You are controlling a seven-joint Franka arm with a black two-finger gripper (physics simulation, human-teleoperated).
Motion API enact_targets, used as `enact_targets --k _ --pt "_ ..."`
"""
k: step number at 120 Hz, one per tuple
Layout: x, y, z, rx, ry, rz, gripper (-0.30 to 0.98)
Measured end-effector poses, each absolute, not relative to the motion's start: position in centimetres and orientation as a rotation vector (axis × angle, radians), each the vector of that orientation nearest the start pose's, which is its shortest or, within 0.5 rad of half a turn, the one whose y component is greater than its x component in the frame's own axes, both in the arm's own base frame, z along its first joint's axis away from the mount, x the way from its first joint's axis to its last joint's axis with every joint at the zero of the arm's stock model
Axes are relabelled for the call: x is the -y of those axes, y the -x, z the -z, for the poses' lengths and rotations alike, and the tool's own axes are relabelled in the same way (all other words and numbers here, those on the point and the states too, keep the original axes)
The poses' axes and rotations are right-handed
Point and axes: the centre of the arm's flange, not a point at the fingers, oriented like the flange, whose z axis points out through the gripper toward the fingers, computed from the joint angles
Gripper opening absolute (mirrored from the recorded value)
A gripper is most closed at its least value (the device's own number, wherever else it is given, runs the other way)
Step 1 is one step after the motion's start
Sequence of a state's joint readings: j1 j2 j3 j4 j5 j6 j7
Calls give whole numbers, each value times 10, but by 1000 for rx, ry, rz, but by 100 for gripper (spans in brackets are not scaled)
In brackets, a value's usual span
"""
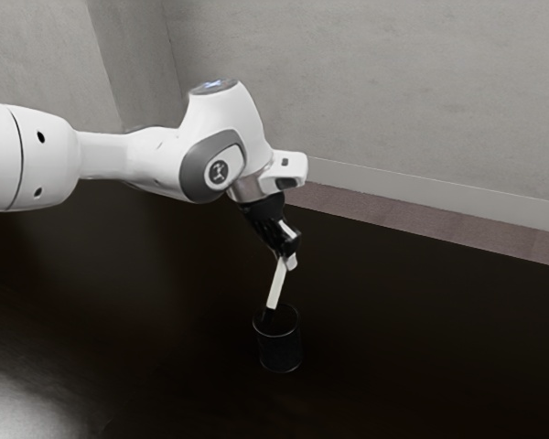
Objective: Put the marker into the pen holder.
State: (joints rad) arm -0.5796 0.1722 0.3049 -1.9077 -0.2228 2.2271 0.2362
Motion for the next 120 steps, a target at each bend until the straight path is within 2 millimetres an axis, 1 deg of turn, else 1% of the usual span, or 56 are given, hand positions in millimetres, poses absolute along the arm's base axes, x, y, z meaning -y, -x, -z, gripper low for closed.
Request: enact_targets --k 36,60,76,95,120 --pt "186 -584 -426 -609 3225 252 -6" --pt "192 -577 -420 -602 3231 233 -6" --pt "189 -573 -414 -583 3238 211 -4" --pt "182 -575 -418 -561 3242 220 -4" --pt "182 -576 -418 -552 3242 227 -4"
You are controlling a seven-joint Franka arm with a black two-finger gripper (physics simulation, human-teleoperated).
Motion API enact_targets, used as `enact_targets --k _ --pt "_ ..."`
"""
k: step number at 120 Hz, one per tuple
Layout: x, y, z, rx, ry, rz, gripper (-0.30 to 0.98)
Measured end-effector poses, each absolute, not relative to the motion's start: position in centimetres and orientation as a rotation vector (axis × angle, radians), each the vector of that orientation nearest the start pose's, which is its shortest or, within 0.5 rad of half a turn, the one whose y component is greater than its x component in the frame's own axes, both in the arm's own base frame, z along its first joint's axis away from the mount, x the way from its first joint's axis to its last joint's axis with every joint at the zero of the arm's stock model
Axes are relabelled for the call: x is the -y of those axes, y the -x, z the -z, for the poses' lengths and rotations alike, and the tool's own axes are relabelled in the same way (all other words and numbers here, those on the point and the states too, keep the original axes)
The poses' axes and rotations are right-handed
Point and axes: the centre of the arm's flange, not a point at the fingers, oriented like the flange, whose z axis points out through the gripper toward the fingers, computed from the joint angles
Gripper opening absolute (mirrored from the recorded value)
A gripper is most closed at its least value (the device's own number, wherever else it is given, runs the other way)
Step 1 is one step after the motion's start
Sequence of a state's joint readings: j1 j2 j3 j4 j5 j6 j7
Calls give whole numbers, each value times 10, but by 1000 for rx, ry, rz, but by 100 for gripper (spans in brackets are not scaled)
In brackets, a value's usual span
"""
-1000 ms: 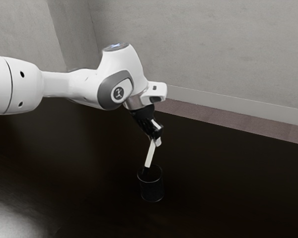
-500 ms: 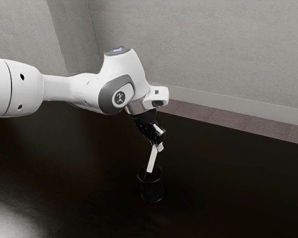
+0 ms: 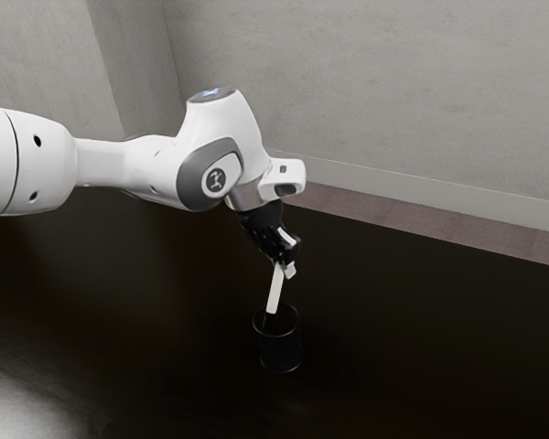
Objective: Put the marker into the pen holder.
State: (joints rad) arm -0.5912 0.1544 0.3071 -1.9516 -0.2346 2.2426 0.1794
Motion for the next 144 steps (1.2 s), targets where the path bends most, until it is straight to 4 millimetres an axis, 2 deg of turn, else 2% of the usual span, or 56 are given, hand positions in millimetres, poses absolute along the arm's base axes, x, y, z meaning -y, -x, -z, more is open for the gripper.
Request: enact_targets --k 52,68,104,124,138,144 --pt "176 -585 -411 -527 3224 312 -3" --pt "178 -583 -404 -530 3219 320 -2" --pt "179 -581 -400 -531 3217 338 -1" --pt "180 -581 -402 -545 3224 344 34" --pt "180 -581 -402 -556 3224 347 48" --pt "178 -581 -413 -563 3226 352 53"
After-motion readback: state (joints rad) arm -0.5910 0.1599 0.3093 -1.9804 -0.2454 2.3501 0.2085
